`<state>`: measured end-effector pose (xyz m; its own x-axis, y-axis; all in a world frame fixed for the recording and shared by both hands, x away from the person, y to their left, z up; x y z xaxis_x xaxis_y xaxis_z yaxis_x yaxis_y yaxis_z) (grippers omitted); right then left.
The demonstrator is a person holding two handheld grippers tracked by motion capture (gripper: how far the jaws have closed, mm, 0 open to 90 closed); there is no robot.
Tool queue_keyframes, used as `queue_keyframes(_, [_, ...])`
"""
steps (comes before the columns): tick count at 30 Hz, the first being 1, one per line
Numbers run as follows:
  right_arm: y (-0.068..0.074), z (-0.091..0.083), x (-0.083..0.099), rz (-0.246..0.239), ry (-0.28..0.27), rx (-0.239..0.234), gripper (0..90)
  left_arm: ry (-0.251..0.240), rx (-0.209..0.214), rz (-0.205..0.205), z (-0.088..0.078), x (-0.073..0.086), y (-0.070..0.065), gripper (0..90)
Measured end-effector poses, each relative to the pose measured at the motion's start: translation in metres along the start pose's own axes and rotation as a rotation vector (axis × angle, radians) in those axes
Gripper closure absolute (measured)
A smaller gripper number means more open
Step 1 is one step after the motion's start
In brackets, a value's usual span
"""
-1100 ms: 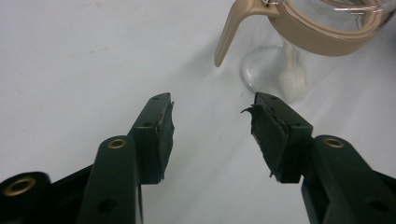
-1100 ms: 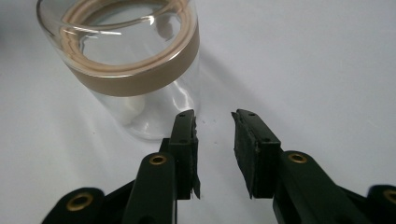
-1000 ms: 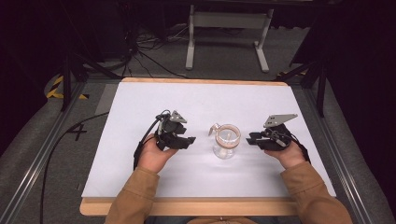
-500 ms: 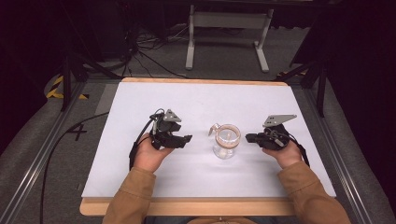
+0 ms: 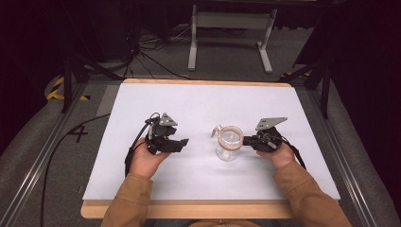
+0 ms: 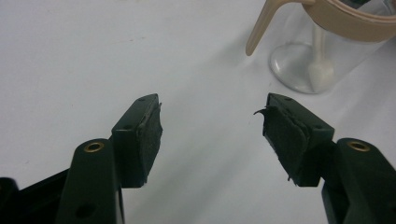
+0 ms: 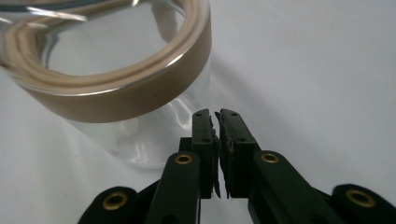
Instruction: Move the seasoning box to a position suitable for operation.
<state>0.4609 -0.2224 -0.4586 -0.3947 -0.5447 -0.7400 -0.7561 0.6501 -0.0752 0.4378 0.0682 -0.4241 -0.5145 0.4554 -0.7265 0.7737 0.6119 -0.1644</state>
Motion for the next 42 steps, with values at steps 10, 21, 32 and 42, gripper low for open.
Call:
queue_keyframes(10, [-0.002, 0.012, 0.002, -0.01, 0.018, 0.002, 87.4, 0.0, -0.008, 0.0, -0.004, 0.005, 0.003, 37.3])
queue_keyframes(21, [0.004, 0.009, 0.005, -0.041, 0.047, 0.02, 89.2, -0.003, 0.008, -0.01, 0.002, -0.001, 0.002, 38.0])
queue_keyframes(32, [0.031, 0.003, 0.009, -0.152, 0.056, 0.016, 89.2, -0.005, 0.044, 0.018, 0.015, -0.014, -0.002, 38.6])
queue_keyframes(42, [0.06, 0.002, 0.01, -0.223, 0.047, 0.002, 89.2, 0.049, 0.066, -0.01, 0.025, -0.018, -0.001, 53.4])
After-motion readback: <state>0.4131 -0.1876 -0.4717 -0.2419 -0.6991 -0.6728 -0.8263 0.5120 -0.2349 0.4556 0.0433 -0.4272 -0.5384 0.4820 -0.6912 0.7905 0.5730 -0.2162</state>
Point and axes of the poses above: each handheld gripper's, and its own axes: z roughly forward along the jaws, x roughly out of its underside, y roughly to its left, the point moved 7 cm from there along z, roughly forward along the jaws, and after that the axes turned 8 degrees about x, right-handed, at the moved point
